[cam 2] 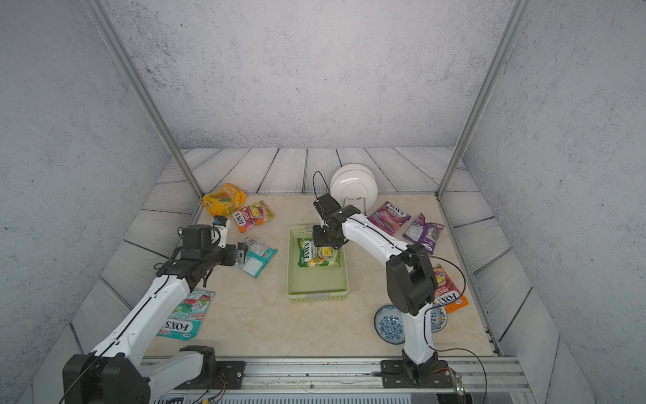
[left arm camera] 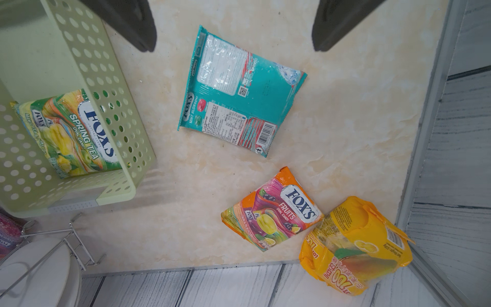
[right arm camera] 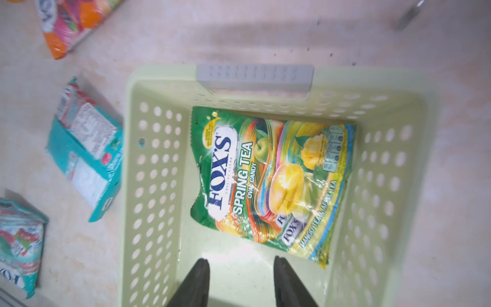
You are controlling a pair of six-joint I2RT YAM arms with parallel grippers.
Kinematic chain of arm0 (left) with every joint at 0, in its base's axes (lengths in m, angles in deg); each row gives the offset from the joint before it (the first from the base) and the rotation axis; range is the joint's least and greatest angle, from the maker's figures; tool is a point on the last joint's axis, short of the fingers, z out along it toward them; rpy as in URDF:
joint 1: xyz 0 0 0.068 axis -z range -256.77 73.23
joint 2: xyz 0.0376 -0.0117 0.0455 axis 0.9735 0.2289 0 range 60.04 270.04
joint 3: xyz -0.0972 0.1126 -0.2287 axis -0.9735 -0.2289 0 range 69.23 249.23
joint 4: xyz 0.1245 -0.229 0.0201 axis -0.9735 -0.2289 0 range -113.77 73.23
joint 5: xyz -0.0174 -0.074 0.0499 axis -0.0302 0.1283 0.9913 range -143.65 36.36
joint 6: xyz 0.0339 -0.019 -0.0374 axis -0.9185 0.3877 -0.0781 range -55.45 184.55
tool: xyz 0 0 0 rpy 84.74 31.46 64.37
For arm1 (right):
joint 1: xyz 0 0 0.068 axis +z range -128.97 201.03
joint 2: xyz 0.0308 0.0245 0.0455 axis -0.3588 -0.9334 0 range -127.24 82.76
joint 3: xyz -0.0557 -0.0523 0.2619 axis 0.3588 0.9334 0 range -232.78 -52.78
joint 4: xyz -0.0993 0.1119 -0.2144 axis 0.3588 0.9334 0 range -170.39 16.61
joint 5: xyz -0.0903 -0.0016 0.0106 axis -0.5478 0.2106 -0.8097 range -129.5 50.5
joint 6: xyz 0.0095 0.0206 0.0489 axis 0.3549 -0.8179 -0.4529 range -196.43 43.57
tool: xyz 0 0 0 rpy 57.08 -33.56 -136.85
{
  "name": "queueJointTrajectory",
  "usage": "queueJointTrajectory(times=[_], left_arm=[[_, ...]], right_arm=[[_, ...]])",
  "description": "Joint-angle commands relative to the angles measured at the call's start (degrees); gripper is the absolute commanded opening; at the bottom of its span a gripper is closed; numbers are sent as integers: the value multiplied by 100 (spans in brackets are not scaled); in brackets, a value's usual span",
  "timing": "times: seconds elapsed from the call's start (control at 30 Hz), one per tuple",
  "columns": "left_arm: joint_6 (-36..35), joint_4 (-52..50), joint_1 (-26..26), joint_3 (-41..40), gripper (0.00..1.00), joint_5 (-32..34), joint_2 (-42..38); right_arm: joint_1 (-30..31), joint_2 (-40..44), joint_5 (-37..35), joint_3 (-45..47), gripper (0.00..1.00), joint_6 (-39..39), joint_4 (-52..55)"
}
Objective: Put the candies in the basket
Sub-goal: Place the candy in the basket, then pick up the candy at the center of the board.
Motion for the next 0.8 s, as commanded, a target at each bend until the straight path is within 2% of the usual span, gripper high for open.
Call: queueJointTrajectory(times=[0.0,0.5,0.77], left_arm=[[110,-252,-19,411,98,44,292],[-26,-630,-303,1276,100,492,1753],[-244,-1484,-490,2103,98,450,2575]], right_arm=[[19,776,-411,284,50,250,435],[-175,3206,-1918,1764,88,1372,383],[-286,4260,-2343,2545,91,2169,147]])
